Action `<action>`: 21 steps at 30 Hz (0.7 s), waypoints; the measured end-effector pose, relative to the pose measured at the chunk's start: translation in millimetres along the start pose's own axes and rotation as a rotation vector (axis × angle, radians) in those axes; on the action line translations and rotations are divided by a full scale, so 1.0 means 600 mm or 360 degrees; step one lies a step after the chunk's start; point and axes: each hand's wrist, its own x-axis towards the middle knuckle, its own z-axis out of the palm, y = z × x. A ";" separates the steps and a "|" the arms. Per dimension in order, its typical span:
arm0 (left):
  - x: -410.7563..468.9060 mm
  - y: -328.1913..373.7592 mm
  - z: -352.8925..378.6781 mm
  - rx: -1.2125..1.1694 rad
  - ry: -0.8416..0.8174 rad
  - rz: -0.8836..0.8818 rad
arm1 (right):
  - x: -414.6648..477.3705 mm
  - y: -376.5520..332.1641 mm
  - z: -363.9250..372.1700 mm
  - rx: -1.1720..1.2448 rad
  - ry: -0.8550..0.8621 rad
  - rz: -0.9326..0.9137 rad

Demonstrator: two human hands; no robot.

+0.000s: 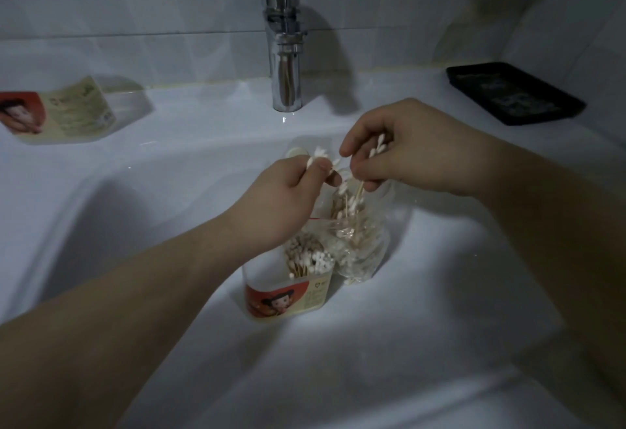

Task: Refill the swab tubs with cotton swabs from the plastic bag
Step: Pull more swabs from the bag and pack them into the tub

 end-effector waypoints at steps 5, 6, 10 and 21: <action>-0.002 0.008 -0.001 -0.0091 0.0066 -0.0045 | 0.002 0.003 -0.010 0.0129 0.0108 -0.0006; -0.001 0.006 0.000 -0.0127 0.0073 -0.0037 | 0.002 0.002 -0.009 0.0148 0.0111 -0.0011; 0.000 0.003 0.000 -0.0108 0.0131 0.0014 | 0.000 -0.005 0.001 0.0256 0.0115 -0.0046; -0.003 0.010 0.003 -0.0310 -0.0083 -0.0073 | 0.010 -0.002 0.024 0.0536 0.0241 -0.0006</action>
